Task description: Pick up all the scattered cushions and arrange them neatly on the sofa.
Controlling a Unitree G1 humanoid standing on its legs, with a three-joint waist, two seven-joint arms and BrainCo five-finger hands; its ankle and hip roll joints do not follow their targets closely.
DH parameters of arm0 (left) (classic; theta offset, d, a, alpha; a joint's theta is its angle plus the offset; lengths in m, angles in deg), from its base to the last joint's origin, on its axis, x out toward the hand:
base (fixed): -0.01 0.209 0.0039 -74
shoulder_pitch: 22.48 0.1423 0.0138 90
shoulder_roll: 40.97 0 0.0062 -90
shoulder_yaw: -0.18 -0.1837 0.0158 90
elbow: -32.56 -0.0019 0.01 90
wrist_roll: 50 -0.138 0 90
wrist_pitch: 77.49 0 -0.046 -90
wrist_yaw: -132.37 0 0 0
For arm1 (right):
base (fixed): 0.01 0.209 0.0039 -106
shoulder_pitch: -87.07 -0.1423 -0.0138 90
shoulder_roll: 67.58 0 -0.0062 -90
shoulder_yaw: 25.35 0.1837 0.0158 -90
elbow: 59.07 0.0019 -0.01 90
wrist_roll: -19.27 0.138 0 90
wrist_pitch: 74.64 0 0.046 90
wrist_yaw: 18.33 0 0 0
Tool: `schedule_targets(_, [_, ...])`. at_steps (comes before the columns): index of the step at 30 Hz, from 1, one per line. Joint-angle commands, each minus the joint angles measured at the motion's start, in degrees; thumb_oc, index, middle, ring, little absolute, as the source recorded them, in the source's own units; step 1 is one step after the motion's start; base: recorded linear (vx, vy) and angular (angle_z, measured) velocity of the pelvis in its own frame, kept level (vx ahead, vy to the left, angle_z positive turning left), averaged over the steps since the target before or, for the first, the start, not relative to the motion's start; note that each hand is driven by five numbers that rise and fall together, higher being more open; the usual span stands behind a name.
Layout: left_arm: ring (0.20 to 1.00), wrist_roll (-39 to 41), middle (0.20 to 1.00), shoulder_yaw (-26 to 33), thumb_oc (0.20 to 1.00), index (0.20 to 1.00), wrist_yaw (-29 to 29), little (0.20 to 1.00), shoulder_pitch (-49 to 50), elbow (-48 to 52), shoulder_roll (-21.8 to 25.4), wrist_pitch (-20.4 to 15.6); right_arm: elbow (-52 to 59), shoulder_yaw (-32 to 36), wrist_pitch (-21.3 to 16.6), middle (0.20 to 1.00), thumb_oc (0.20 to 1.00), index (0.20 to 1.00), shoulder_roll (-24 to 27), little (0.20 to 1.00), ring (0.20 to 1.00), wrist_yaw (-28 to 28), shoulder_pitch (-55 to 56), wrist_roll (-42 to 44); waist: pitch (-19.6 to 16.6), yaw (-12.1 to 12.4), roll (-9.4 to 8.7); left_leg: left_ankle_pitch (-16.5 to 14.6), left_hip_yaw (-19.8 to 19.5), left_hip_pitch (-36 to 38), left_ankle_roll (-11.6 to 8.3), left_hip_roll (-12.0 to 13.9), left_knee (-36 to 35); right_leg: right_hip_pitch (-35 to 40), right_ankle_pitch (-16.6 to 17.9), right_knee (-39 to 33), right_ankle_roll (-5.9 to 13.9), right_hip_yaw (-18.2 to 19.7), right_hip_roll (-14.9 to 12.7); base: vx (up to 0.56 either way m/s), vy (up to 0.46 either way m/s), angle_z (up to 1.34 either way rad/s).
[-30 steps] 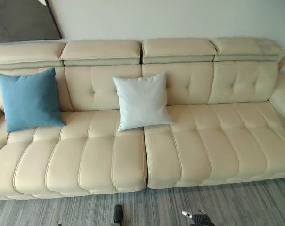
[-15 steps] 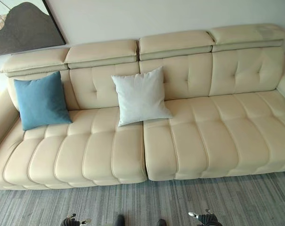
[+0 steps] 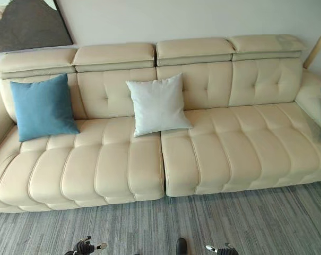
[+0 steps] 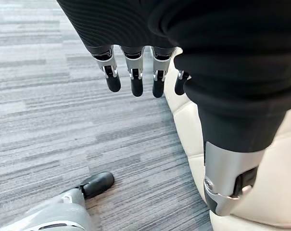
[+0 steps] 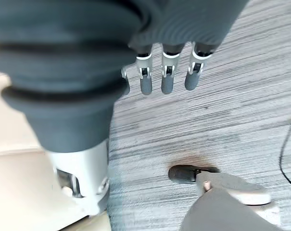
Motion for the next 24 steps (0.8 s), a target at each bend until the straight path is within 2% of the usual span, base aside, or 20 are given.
schedule_targets(1, [1.0, -0.1, 1.0, 0.9, 1.0, 1.0, 0.6, 1.0, -3.7, -0.5, 1.3, -1.0, -0.1, 0.3, -0.2, 1.0, 1.0, 1.0, -0.1, 1.0, 1.0, -1.1, -3.4, 2.2, 3.4, -1.0, 0.35, -3.3, -0.1, -0.9, -0.18, 0.8, 0.2, -0.9, -12.5, 11.2, 4.14, -4.4, -3.7, -0.01, 0.111, -1.3])
schedule_targets(2, [1.0, 0.2, 1.0, 0.8, 1.0, 1.0, 0.5, 1.0, -4.0, -0.3, 1.3, -1.1, 0.2, 0.7, -0.1, 1.0, 1.0, 1.0, -0.1, 1.0, 1.0, -1.4, -3.4, 2.2, 3.7, -1.0, 0.28, -3.9, 3.3, 0.1, -0.54, 1.4, 0.0, -2.4, -11.3, 12.6, 4.47, -10.5, -6.6, 0.04, 0.06, -1.87])
schedule_targets(3, [1.0, 0.3, 1.0, 0.6, 1.0, 1.0, 0.2, 1.0, -4.2, 0.0, 1.3, -1.0, 0.4, 0.8, -0.1, 1.0, 1.0, 1.0, -0.1, 1.0, 1.0, -1.6, -3.5, 1.8, 4.0, -0.7, 0.27, -4.4, 5.3, 0.8, -0.78, 1.9, 0.2, -2.4, -11.0, 12.4, 4.19, -15.1, -8.5, 0.19, -0.047, -2.6])
schedule_targets(4, [1.0, 0.0, 1.0, 0.3, 1.0, 1.0, 0.0, 1.0, -4.6, 0.3, 1.5, -0.8, 0.7, 1.0, -0.1, 1.0, 1.0, 1.0, 0.1, 1.0, 1.0, -2.0, -3.6, 1.6, 3.5, -0.6, 0.54, -5.8, 7.9, 2.0, -1.43, 2.9, 0.2, -2.2, -11.0, 11.0, 4.39, -21.4, -10.0, 0.2, -0.119, -2.69])
schedule_targets(6, [1.0, -1.3, 1.0, -0.1, 1.0, 1.0, -0.4, 1.0, -5.2, 0.2, 1.9, -0.6, 0.7, 1.2, 0.2, 1.0, 1.0, 1.0, 0.3, 1.0, 1.0, -2.3, -3.9, 1.2, 3.4, -0.7, 0.24, -6.3, 12.1, 2.9, -2.13, 4.0, 0.7, -3.4, -8.0, 7.3, 4.93, -28.8, -12.2, 0.21, -0.2, -1.78])
schedule_targets(8, [1.0, -3.1, 1.0, -0.8, 1.0, 1.0, -0.7, 1.0, -5.6, -0.8, 2.2, -0.7, 0.5, 1.3, 0.3, 1.0, 1.0, 1.0, 0.6, 1.0, 1.0, -2.2, -2.9, 1.5, 2.7, -1.4, -0.44, -7.3, 13.7, 4.0, -2.95, 4.0, 1.2, -1.8, -6.3, 2.6, 5.4, -29.9, -12.0, 0.21, -0.205, -1.3])
schedule_targets(12, [1.0, -3.5, 1.0, -1.0, 1.0, 1.0, -1.0, 1.0, -5.4, -1.2, 1.7, -0.7, 0.6, 1.3, -0.1, 1.0, 1.0, 1.0, 1.0, 1.0, 1.0, -2.3, -1.8, 2.1, 1.6, -2.7, 0.0, -8.3, 14.7, 5.4, -4.06, 5.4, 3.2, -1.0, -6.5, 2.0, 4.86, -28.3, -10.5, 0.25, -0.209, -0.32])
schedule_targets(13, [1.0, -3.8, 1.0, -1.4, 1.0, 1.0, -1.3, 1.0, -5.5, -1.5, 1.3, -0.7, 0.4, 1.2, -0.4, 1.0, 1.0, 1.0, 1.2, 1.0, 1.0, -2.1, -1.9, 2.2, 1.3, -3.7, 0.55, -8.7, 15.3, 5.8, -5.04, 7.1, 5.9, -0.4, -7.7, 2.2, 4.0, -27.5, -9.4, 0.2, -0.224, -0.04])
schedule_targets(15, [1.0, -3.6, 1.0, -1.5, 1.0, 1.0, -1.4, 1.0, -5.4, -1.6, 1.0, -0.6, 0.2, 0.8, -0.4, 1.0, 1.0, 1.0, 1.4, 1.0, 1.0, -1.8, -2.0, 2.3, 1.1, -4.2, 1.13, -8.9, 16.3, 4.8, -6.39, 9.8, 11.3, 0.7, -9.5, 2.0, 2.54, -26.4, -7.8, 0.31, -0.36, -0.08])
schedule_targets(16, [1.0, -2.9, 1.0, -1.6, 1.0, 1.0, -1.2, 1.0, -5.4, -0.7, 0.8, -0.6, 0.4, -0.5, -0.6, 1.0, 1.0, 1.0, 2.1, 1.0, 1.0, -1.8, -2.4, 1.4, 1.8, -3.9, 1.55, -4.4, 14.2, 1.7, -7.57, 13.6, 23.4, 2.7, -12.1, 1.1, -0.41, -23.6, -4.5, 0.42, -0.457, -1.0])
schedule_targets(17, [1.0, -2.2, 1.0, -1.8, 1.0, 1.0, -1.0, 1.0, -5.2, -0.2, 0.5, -0.8, 0.4, -0.8, -0.6, 1.0, 1.0, 1.0, 2.8, 1.0, 1.0, -1.7, -2.7, 1.0, 2.5, -3.1, 1.82, -1.9, 9.6, -1.0, -7.85, 13.6, 28.4, 4.0, -13.9, 0.6, -1.89, -21.7, -2.6, 0.35, -0.366, -1.4])
schedule_targets(18, [1.0, -2.2, 1.0, -1.8, 1.0, 1.0, -1.0, 1.0, -5.2, -0.2, 0.5, -0.8, 0.4, -0.7, -0.6, 1.0, 1.0, 1.0, 2.9, 1.0, 1.0, -1.7, -2.8, 1.0, 2.5, -3.1, 1.87, -1.9, 9.5, -1.1, -7.9, 13.7, 28.6, 4.0, -14.0, 0.6, -1.95, -21.7, -2.6, 0.2, -0.146, -1.61])
schedule_targets(20, [1.0, -1.7, 1.0, -2.2, 1.0, 1.0, -0.9, 1.0, -5.0, 0.0, 0.1, -0.9, 0.6, -1.3, -0.6, 1.0, 1.0, 1.0, 3.3, 1.0, 1.0, -1.5, -3.2, 0.8, 3.1, -2.2, 1.46, -4.2, 4.8, -4.8, -6.3, 10.9, 29.1, 5.0, -15.3, 0.7, -2.15, -18.6, -2.1, 0.17, -0.026, -0.84])
schedule_targets(21, [1.0, -1.4, 1.0, -2.3, 1.0, 1.0, -0.8, 1.0, -4.6, -0.2, -0.2, -1.0, 0.7, -1.6, -0.8, 1.0, 1.0, 1.0, 3.5, 1.0, 1.0, -1.5, -3.5, 0.7, 3.5, -1.2, 0.63, -5.3, 2.6, -7.1, -4.37, 8.0, 26.3, 5.1, -15.1, 1.1, -1.98, -16.5, -2.7, 0.27, 0.038, -0.79])
schedule_targets(22, [1.0, -0.8, 1.0, -2.1, 1.0, 1.0, -0.7, 1.0, -4.0, -0.5, -0.5, -1.1, 0.4, -2.5, -1.2, 1.0, 1.0, 1.0, 3.8, 1.0, 1.0, -1.4, -3.9, 0.2, 4.3, 0.9, 0.56, -6.4, -3.1, -9.7, -3.82, 4.0, 21.3, 6.0, -15.7, 1.3, -1.61, -13.0, -1.9, 0.28, 0.025, -1.11])
schedule_targets(23, [1.0, -0.6, 1.0, -2.0, 1.0, 1.0, -0.6, 1.0, -4.0, -0.6, -0.6, -1.2, 0.3, -2.7, -1.3, 1.0, 1.0, 1.0, 3.9, 1.0, 1.0, -1.5, -4.3, 0.1, 4.7, 1.8, 0.71, -5.3, -5.9, -11.2, -3.92, 2.5, 19.4, 6.6, -16.0, 1.2, -1.53, -11.7, -1.3, 0.33, 0.011, -1.28])
schedule_targets(24, [1.0, -0.1, 1.0, -1.9, 1.0, 1.0, -0.7, 1.0, -3.9, -0.9, -0.9, -1.4, 0.2, -3.3, -1.4, 1.0, 1.0, 1.0, 4.0, 1.0, 1.0, -1.5, -4.5, -0.3, 5.0, 3.0, 1.33, -1.9, -10.6, -12.7, -4.3, 0.8, 14.1, 7.4, -16.4, 0.9, -1.45, -9.2, 0.3, 0.26, -0.033, -1.21])
